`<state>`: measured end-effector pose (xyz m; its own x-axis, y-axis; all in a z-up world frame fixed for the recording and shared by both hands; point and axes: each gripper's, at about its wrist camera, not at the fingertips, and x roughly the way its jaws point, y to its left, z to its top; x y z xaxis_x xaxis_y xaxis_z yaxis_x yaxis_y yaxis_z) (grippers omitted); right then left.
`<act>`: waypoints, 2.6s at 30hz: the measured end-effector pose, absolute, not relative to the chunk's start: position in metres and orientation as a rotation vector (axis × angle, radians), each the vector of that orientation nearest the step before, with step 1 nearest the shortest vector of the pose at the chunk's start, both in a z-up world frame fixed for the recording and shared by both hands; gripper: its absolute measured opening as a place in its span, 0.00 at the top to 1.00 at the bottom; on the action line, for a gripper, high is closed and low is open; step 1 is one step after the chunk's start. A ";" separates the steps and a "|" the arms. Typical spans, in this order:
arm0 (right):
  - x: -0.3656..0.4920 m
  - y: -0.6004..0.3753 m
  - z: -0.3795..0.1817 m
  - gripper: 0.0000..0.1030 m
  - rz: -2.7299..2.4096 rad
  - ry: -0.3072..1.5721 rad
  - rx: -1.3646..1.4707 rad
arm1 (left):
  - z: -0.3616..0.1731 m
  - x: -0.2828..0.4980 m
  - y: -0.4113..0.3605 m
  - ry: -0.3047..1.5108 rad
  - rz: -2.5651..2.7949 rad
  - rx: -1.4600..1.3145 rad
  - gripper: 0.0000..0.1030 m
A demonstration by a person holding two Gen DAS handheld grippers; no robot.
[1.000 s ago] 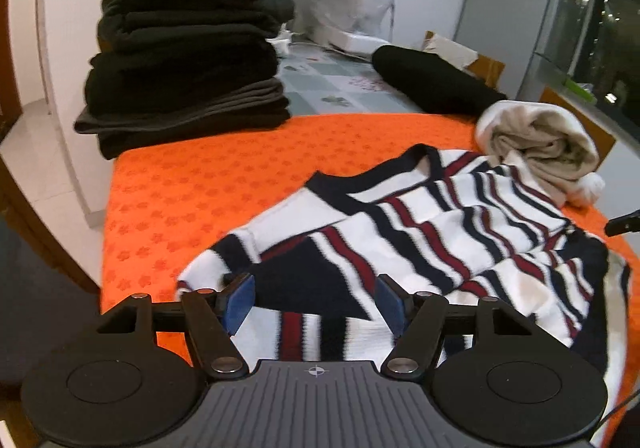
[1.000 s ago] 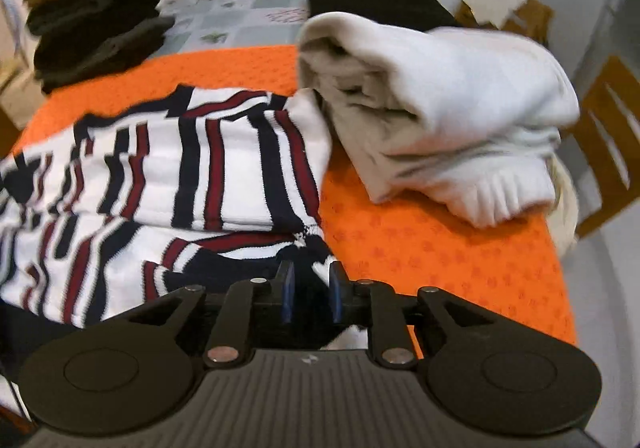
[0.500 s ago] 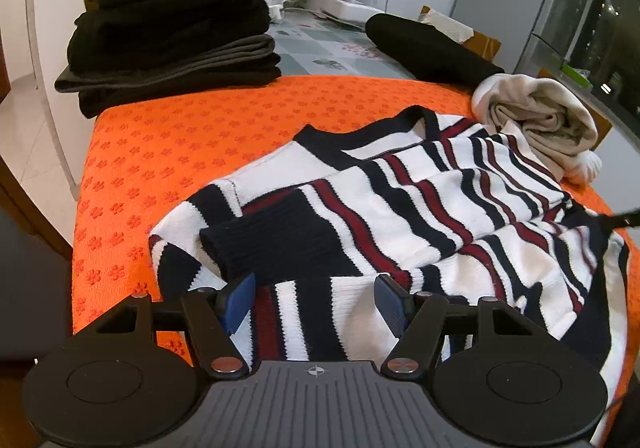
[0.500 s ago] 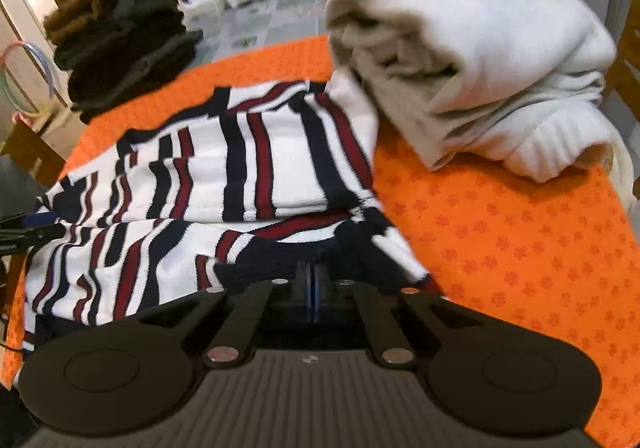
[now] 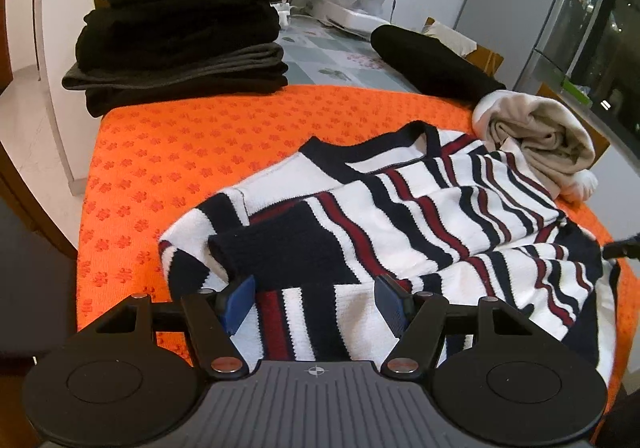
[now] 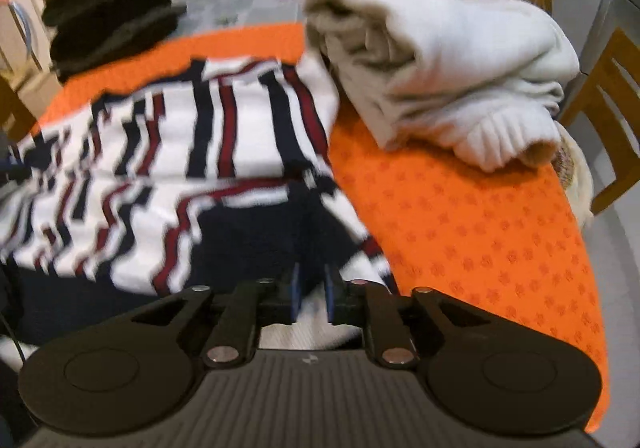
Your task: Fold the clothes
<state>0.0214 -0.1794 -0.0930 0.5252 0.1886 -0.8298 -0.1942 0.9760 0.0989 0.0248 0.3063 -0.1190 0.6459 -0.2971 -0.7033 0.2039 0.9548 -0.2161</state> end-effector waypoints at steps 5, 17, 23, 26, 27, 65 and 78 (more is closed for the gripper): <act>0.047 -0.170 -0.108 0.71 0.254 1.006 -0.009 | -0.113 0.025 0.309 0.825 -0.313 -0.067 0.33; 0.058 -0.158 -0.104 0.93 0.292 0.983 -0.055 | -0.124 0.054 0.313 0.949 -0.407 0.052 0.35; 0.057 -0.150 -0.072 0.93 0.283 0.888 -0.061 | -0.127 0.044 0.319 0.955 -0.426 0.000 0.54; 0.061 -0.145 -0.060 0.93 0.286 0.862 -0.073 | -0.122 0.041 0.317 0.928 -0.434 0.022 0.82; 0.064 -0.142 -0.058 0.93 0.286 0.858 -0.079 | -0.120 0.039 0.318 0.915 -0.432 0.016 0.82; 0.129 -0.108 -0.010 0.94 0.364 0.722 -0.128 | -0.100 0.060 0.360 0.929 -0.377 -0.283 0.44; 0.116 -0.116 -0.021 0.94 0.327 0.744 -0.098 | -0.091 0.035 0.351 0.863 -0.446 -0.193 0.91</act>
